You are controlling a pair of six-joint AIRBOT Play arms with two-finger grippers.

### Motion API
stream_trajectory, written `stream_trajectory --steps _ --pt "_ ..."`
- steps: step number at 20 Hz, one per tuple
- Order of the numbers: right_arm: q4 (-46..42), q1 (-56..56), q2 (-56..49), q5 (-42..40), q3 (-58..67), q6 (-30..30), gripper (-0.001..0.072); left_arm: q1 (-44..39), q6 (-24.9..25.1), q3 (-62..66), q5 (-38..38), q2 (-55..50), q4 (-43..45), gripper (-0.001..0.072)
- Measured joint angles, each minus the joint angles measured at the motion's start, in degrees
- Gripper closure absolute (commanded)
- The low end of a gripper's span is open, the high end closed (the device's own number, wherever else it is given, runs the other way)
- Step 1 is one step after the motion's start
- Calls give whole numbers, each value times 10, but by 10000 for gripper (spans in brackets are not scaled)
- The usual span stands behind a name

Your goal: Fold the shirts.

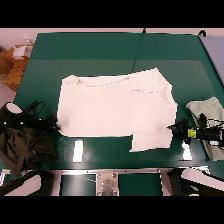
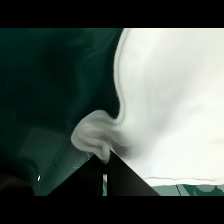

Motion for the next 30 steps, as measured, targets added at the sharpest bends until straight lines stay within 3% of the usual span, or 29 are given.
stream_trajectory --steps 1,2,3,5,10,12,16,20,25,30 --pt "-2 0 -4 3 3 -5 475 0 0 0 0 0 0 686" --pt "-9 0 -8 3 8 -8 503 0 0 0 0 0 -1 687" --pt "-13 1 -10 3 12 -11 605 0 0 0 0 0 -1 687" --pt "-19 2 -14 2 22 -17 691 0 0 0 0 0 -1 687" --pt "7 1 -12 -15 77 -37 693 0 43 36 -12 0 -32 689" --pt "85 0 3 26 125 -53 693 0 63 92 -40 6 -61 689" --pt "248 10 79 74 263 -69 693 0 84 270 -86 46 -138 687" --pt "357 18 182 69 456 -83 693 0 111 508 -86 93 -203 687" --pt "381 20 268 -2 686 -106 692 0 143 792 -64 121 -253 687" --pt "340 21 293 -45 803 -115 692 0 150 888 -39 153 -255 687"
